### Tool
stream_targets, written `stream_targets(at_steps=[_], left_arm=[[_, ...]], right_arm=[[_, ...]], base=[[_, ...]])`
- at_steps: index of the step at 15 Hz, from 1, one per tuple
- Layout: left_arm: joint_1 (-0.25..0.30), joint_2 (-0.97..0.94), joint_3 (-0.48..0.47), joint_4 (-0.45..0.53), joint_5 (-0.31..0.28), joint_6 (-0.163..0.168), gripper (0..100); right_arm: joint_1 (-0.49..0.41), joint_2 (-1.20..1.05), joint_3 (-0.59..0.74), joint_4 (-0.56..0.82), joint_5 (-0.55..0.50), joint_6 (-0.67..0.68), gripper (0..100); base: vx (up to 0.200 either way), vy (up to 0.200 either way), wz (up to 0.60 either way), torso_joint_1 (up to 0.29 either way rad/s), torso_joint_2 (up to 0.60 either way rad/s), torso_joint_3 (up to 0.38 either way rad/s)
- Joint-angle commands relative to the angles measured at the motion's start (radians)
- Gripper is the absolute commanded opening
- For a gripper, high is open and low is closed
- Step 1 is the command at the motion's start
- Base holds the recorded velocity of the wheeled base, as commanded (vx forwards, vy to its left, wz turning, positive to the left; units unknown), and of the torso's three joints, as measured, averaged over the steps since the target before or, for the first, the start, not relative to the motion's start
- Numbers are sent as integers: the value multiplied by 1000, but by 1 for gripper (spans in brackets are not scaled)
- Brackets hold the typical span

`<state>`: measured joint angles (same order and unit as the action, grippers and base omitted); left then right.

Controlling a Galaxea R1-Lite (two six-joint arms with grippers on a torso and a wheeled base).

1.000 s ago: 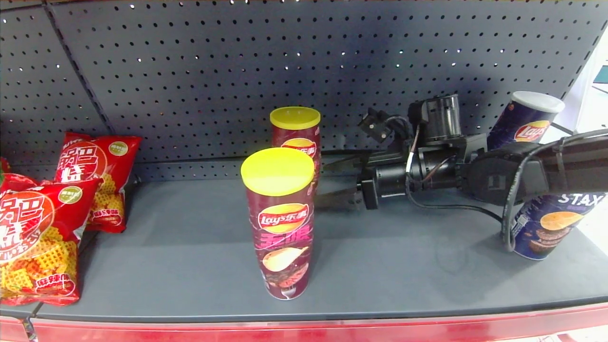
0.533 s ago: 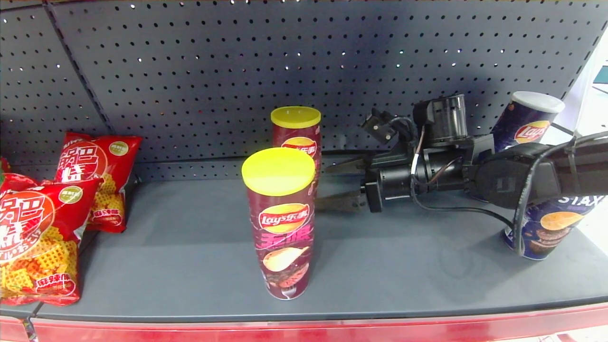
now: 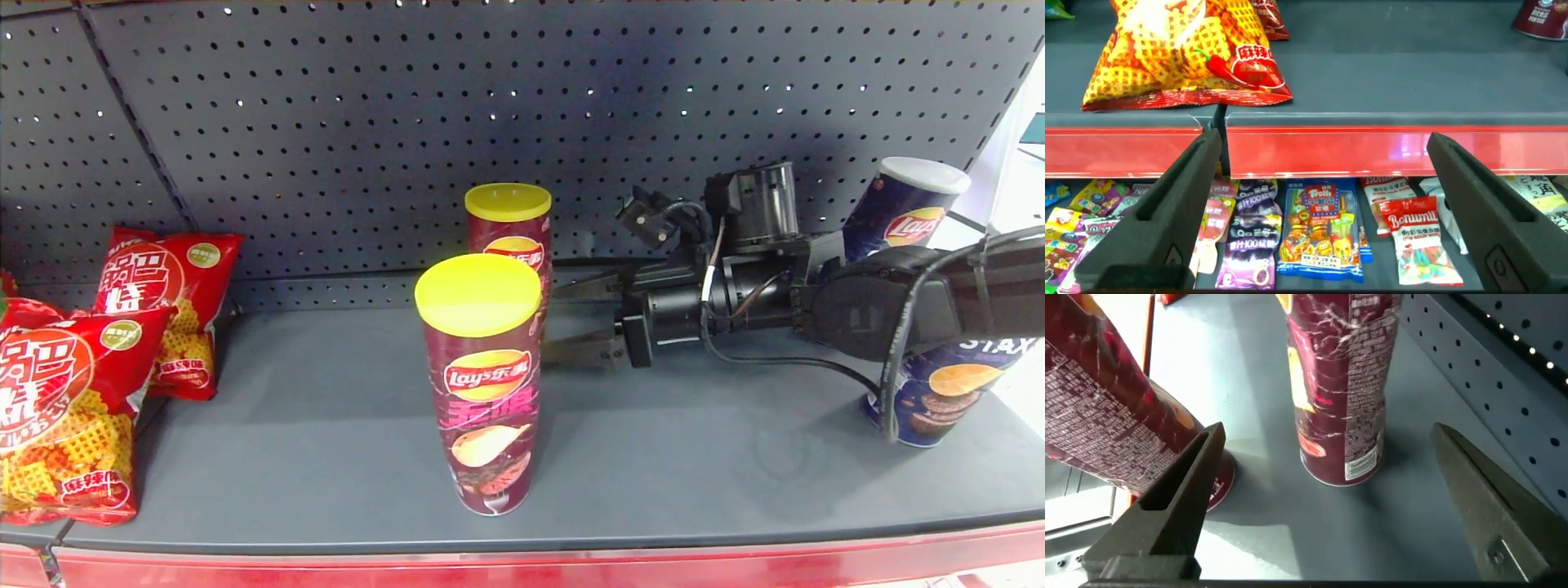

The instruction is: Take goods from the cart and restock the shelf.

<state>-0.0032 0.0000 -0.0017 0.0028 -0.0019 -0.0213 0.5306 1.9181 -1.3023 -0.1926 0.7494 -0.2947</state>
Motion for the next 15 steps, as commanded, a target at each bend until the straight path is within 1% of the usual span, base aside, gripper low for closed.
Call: stream_targets(at_steps=[1, 4, 15], left_arm=[[0, 2, 0, 0, 0, 0, 100], [0, 2, 0, 0, 0, 0, 100], [0, 2, 0, 0, 0, 0, 100]], right_arm=[[20, 9, -3, -1, 1, 0, 100], [37, 12, -2, -2, 1, -1, 100], [46, 4, 18, -2, 1, -1, 100]], base=[[0, 0, 0, 0, 0, 0], [0, 0, 0, 0, 0, 0], [0, 0, 0, 0, 0, 0]])
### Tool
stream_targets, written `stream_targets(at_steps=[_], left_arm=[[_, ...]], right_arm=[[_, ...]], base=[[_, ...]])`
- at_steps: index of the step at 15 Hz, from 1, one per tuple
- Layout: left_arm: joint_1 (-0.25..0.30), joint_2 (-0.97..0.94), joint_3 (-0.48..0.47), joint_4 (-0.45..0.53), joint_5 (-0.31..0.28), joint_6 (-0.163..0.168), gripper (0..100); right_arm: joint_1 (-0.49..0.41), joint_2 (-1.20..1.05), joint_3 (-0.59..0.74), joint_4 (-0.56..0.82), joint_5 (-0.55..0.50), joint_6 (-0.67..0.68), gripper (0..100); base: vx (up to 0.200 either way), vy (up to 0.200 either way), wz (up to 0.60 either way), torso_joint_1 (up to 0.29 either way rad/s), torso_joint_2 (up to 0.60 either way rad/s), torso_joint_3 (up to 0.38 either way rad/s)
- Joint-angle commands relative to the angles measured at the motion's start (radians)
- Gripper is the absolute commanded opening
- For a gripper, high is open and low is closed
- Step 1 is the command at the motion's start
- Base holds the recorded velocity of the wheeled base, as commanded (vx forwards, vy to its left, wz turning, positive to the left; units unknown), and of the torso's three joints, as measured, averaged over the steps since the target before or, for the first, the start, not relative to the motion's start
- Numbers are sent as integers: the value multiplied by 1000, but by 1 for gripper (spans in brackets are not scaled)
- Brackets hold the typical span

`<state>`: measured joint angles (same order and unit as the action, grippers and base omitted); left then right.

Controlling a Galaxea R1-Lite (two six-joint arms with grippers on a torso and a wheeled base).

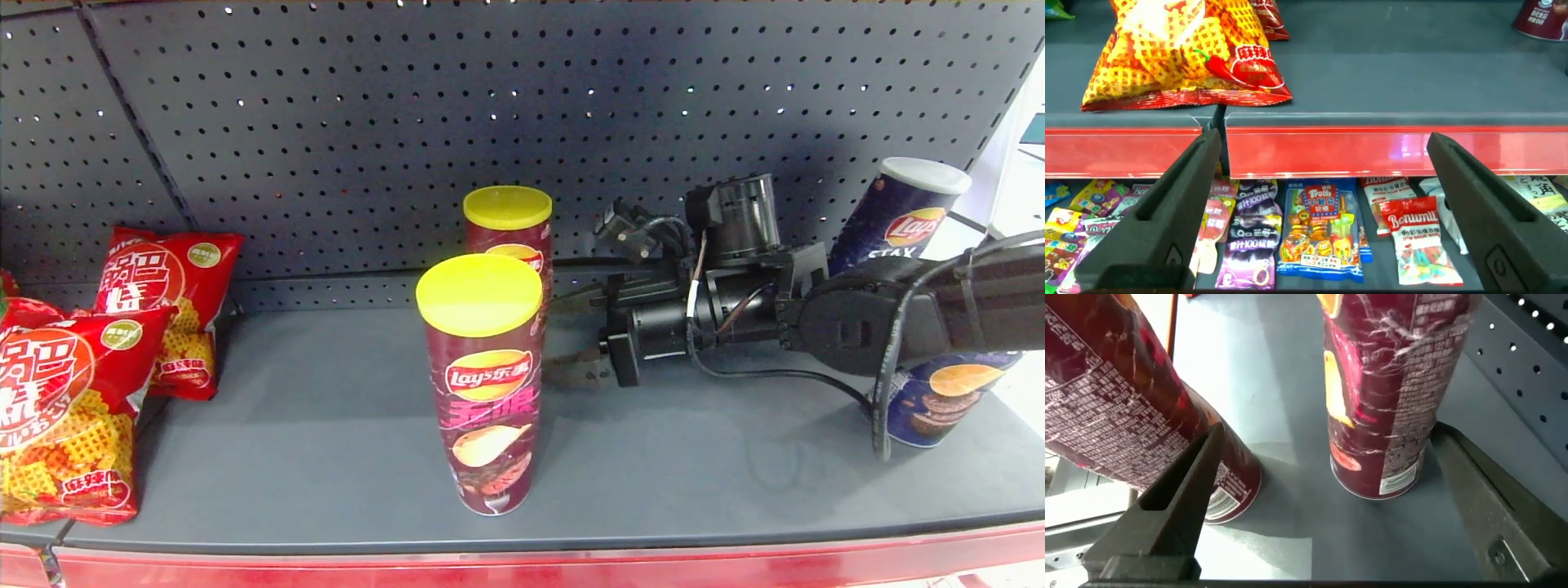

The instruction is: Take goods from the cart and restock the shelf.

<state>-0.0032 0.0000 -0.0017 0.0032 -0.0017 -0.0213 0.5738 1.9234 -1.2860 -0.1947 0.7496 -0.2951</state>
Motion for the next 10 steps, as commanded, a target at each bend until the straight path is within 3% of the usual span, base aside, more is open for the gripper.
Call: stream_targets(at_steps=[1, 10], left_arm=[[0, 2, 0, 0, 0, 0, 100], [0, 2, 0, 0, 0, 0, 100]], right_arm=[[6, -1, 2, 0, 1, -1, 100], [-34, -3, 33, -8, -1, -2, 100]], base=[[0, 0, 0, 0, 0, 0], [0, 0, 0, 0, 0, 0]])
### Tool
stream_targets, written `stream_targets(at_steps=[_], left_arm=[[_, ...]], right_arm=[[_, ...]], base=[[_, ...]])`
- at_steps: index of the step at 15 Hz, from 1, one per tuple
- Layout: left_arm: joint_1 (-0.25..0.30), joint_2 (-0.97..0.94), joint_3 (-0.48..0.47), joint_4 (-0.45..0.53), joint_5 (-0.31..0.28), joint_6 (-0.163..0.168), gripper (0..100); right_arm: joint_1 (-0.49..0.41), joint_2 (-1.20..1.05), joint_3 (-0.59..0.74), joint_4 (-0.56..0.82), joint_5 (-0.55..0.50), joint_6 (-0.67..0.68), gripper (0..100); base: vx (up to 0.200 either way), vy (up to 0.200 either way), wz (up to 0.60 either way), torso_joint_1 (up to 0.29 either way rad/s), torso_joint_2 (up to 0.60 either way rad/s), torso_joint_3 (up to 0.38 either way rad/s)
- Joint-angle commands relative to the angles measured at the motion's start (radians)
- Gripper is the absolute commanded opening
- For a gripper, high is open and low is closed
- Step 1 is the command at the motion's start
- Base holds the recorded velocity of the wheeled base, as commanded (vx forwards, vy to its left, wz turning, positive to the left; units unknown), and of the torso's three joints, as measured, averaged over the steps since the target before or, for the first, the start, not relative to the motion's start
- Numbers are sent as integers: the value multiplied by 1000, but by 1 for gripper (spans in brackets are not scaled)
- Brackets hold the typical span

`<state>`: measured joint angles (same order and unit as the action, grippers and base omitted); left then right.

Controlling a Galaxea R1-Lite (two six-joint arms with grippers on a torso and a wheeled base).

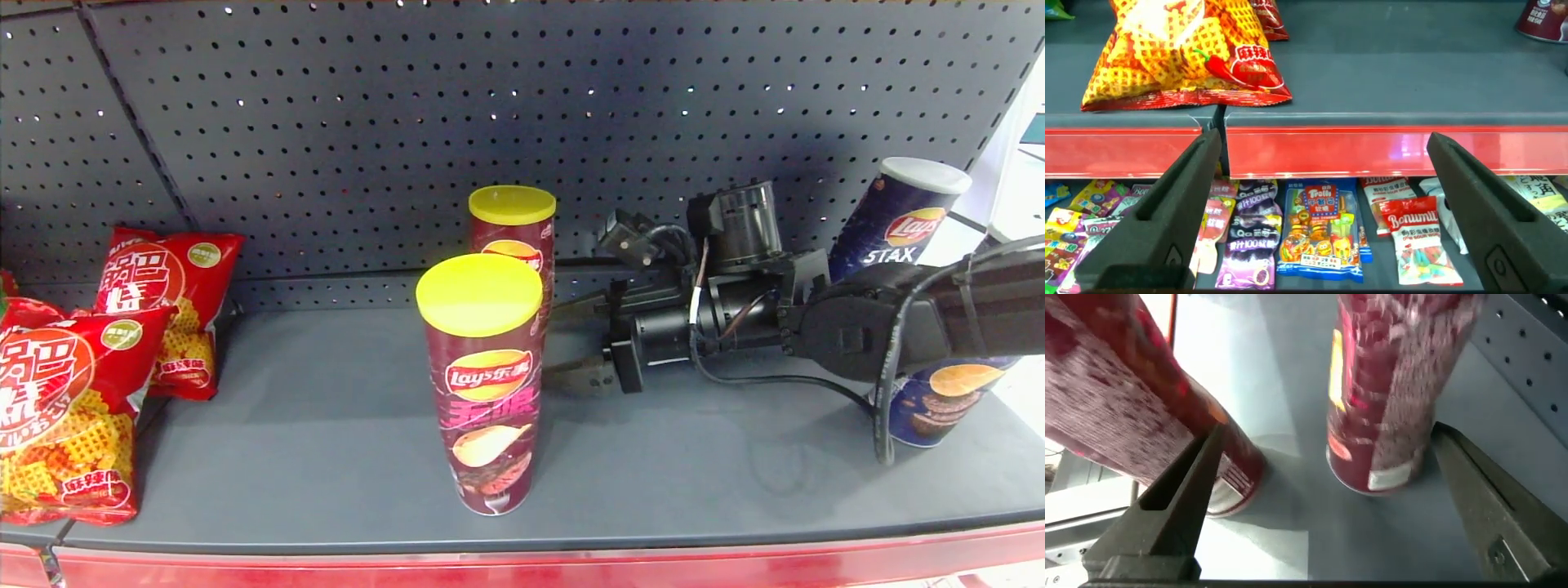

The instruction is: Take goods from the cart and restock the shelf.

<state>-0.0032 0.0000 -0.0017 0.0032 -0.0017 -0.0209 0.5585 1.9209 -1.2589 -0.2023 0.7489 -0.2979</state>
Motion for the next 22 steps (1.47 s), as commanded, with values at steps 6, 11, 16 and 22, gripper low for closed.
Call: stream_targets(at_steps=[6, 11, 16, 22], left_arm=[[0, 2, 0, 0, 0, -1, 100], [0, 2, 0, 0, 0, -1, 100], [0, 2, 0, 0, 0, -1, 100], [0, 2, 0, 0, 0, -1, 100]], right_arm=[[-91, -62, 72, 0, 9, -9, 100], [-78, -166, 170, -3, 10, -9, 100], [-14, -244, 240, -3, 9, -9, 100], [69, -232, 243, -3, 4, -7, 100]], base=[[0, 0, 0, 0, 0, 0], [0, 0, 0, 0, 0, 0], [0, 0, 0, 0, 0, 0], [0, 0, 0, 0, 0, 0]])
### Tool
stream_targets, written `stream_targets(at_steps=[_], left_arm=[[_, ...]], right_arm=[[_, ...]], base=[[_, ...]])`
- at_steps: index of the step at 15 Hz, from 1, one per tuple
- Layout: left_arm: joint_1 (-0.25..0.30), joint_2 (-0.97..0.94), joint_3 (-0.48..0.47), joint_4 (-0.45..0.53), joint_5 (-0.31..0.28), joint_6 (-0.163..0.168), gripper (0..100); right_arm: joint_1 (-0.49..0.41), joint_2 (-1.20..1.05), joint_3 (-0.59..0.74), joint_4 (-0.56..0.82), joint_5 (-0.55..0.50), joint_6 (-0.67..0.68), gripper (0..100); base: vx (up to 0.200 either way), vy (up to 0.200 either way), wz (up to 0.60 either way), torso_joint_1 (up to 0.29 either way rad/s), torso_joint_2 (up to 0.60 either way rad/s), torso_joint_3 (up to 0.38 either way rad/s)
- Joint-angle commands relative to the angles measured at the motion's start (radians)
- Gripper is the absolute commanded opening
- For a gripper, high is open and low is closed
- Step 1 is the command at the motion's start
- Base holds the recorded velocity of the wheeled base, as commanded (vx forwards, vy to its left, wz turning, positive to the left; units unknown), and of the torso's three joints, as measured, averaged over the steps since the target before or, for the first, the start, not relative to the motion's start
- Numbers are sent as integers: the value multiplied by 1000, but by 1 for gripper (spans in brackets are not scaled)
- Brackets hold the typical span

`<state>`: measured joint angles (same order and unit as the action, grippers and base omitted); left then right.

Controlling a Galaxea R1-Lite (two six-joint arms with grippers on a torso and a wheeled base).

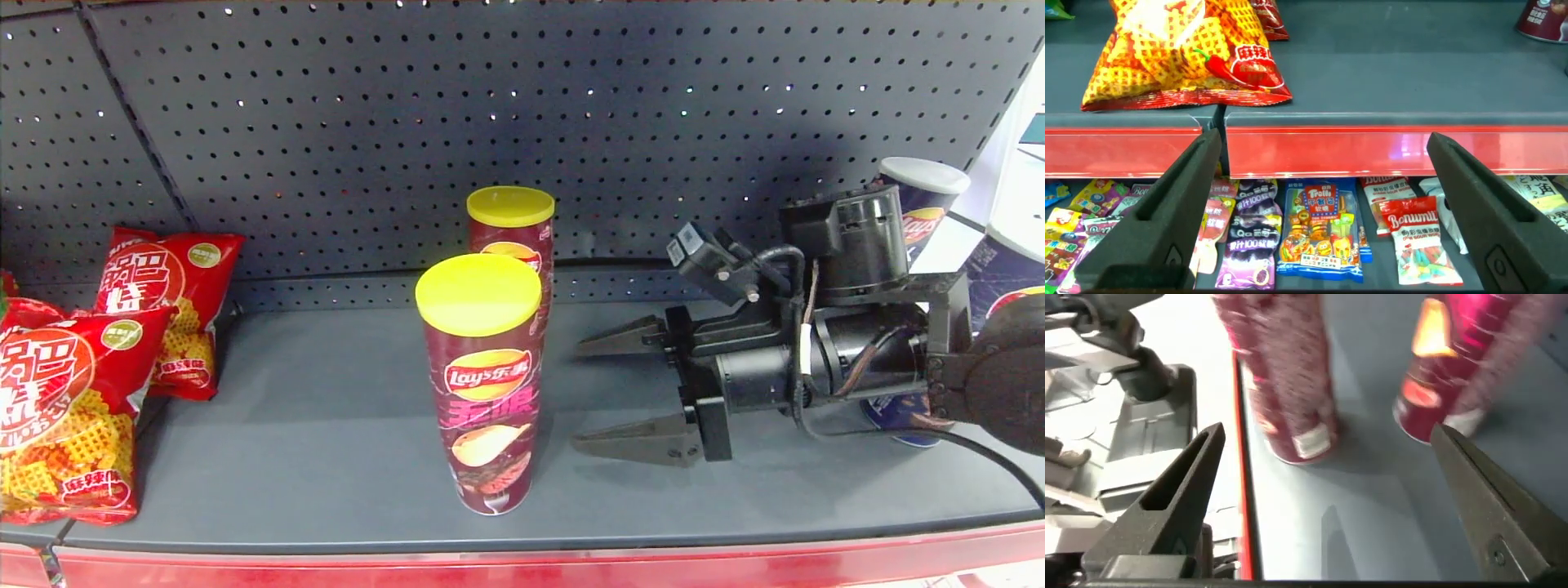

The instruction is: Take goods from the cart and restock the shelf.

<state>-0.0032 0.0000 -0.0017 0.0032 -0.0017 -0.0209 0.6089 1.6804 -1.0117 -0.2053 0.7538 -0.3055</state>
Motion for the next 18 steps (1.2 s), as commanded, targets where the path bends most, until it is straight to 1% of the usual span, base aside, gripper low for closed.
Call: stream_targets(at_steps=[1, 7, 13, 18], left_arm=[[0, 2, 0, 0, 0, -1, 100], [0, 2, 0, 0, 0, -1, 100], [0, 2, 0, 0, 0, -1, 100], [0, 2, 0, 0, 0, -1, 100]], right_arm=[[28, 16, -10, 0, -1, 0, 100], [72, 62, -65, 0, -4, 0, 100], [75, 56, -56, 0, -4, 2, 100], [103, 39, -44, 0, -7, 8, 100]], base=[[0, 0, 0, 0, 0, 0], [0, 0, 0, 0, 0, 0], [0, 0, 0, 0, 0, 0], [0, 0, 0, 0, 0, 0]])
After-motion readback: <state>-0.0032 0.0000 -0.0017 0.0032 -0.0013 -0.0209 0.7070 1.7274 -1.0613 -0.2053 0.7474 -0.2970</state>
